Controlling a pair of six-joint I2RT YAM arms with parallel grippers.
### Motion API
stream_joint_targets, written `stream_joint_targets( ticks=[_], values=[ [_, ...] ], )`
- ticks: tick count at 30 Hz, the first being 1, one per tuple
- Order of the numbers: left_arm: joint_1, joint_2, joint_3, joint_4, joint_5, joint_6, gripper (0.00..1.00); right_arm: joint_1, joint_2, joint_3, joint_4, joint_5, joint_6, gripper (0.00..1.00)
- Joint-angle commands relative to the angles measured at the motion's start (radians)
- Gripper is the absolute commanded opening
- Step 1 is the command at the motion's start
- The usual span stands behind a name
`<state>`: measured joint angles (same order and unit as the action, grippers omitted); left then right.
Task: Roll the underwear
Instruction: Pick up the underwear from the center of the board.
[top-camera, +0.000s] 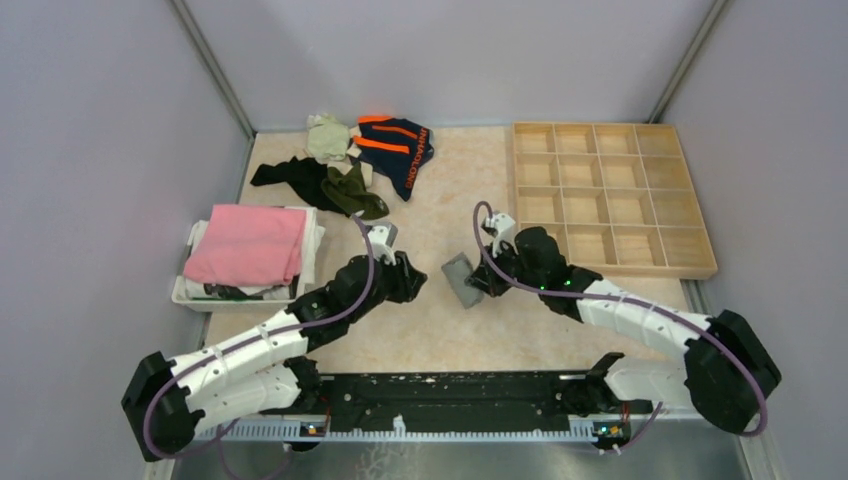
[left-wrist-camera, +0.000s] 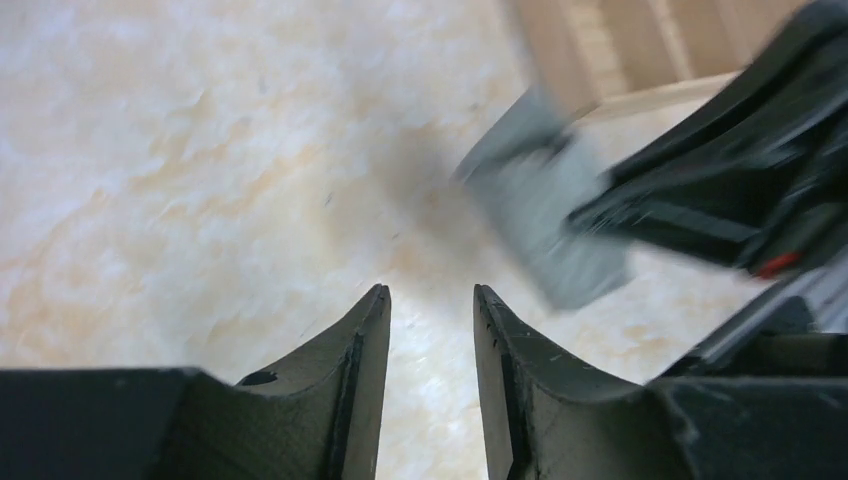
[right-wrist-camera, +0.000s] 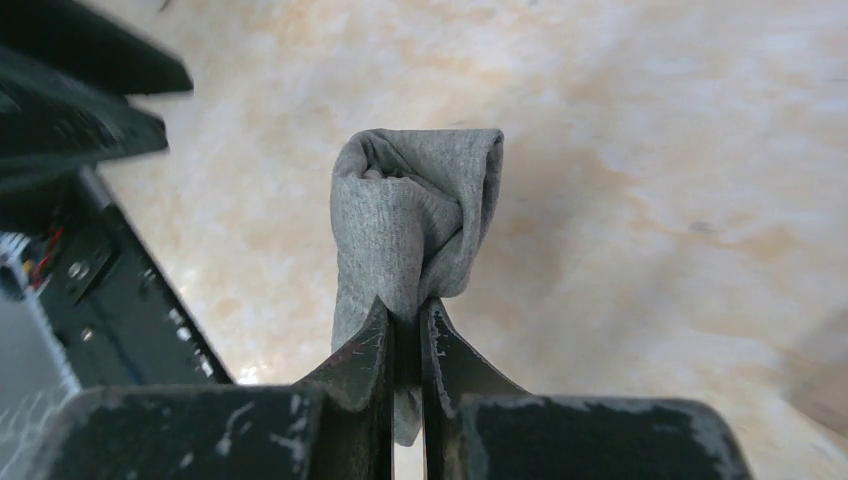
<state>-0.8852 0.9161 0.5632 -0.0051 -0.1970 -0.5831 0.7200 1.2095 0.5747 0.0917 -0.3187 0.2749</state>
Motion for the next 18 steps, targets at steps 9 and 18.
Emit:
stream_joint_targets(
  ticks=[9, 18],
  values=[
    [0.029, 0.041, -0.136, -0.105, -0.093, -0.118, 0.51, -0.272, -0.112, 0.29, -0.173, 0.342, -0.211, 0.0],
    [0.058, 0.144, -0.123, -0.099, -0.034, -0.074, 0.6, -0.431, 0.115, 0.514, -0.099, 0.269, -0.416, 0.0]
  ],
)
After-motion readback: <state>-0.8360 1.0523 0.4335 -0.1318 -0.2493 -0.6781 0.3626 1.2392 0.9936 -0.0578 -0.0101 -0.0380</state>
